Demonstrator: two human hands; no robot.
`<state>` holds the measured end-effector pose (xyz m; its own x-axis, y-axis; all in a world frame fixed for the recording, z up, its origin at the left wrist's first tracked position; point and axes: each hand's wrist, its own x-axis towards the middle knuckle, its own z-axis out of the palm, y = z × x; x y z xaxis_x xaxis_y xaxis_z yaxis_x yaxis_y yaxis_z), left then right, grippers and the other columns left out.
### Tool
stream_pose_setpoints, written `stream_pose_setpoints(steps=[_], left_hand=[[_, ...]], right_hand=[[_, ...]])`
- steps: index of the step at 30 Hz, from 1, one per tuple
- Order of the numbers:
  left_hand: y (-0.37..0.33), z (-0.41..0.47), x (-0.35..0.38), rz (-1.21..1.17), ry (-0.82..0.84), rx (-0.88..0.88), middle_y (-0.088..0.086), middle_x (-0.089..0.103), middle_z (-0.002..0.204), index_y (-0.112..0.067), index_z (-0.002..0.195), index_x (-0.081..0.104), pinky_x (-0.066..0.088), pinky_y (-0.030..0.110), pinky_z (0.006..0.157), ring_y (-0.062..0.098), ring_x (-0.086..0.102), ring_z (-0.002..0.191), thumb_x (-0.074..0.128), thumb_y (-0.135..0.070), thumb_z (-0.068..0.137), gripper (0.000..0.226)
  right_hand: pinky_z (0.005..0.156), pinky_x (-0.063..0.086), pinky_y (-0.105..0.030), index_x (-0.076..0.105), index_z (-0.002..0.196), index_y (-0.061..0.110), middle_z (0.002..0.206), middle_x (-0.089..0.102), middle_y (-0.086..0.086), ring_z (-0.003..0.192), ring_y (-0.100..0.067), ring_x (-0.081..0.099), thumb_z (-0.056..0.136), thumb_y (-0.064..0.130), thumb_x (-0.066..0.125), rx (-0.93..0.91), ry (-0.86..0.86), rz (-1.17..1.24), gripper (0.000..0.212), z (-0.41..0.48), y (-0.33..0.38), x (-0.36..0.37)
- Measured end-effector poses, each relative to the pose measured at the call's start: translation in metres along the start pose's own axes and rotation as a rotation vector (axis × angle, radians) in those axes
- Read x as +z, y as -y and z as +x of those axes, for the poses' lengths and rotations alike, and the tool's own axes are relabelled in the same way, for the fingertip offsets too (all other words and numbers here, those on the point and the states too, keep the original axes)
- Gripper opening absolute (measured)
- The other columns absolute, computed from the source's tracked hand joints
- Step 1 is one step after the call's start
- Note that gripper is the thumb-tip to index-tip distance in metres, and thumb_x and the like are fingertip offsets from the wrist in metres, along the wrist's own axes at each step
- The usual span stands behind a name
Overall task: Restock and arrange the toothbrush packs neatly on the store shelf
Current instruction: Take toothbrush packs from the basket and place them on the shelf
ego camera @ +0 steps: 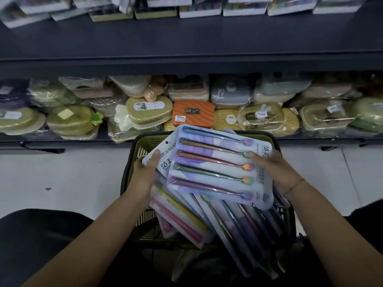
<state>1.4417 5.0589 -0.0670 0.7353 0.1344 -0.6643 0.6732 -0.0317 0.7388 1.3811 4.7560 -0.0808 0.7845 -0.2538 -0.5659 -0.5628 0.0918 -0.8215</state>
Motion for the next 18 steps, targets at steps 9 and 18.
stream_pose_setpoints(steps=[9,18], left_hand=[[0.019,-0.039,0.004,-0.288,0.03,-0.166,0.005,0.073,0.102,-0.015,0.103,0.068,0.051,0.033,0.087,0.02,0.067,0.096,0.06,-0.044,0.093,0.031],[0.053,-0.07,0.045,-0.268,0.088,-0.291,0.019,0.072,0.098,-0.003,0.115,0.061,0.056,0.039,0.087,0.011,0.064,0.076,0.077,-0.041,0.077,0.056]], right_hand=[[0.057,0.056,-0.029,0.062,0.085,0.013,0.071,0.073,0.003,0.059,-0.01,0.068,0.092,0.014,0.065,0.005,-0.387,0.508,0.007,-0.022,-0.022,-0.007],[0.08,0.046,-0.02,0.071,0.103,0.006,0.097,0.071,-0.003,0.098,-0.018,0.062,0.081,0.009,0.077,0.258,0.179,-0.385,0.023,-0.031,0.006,-0.06]])
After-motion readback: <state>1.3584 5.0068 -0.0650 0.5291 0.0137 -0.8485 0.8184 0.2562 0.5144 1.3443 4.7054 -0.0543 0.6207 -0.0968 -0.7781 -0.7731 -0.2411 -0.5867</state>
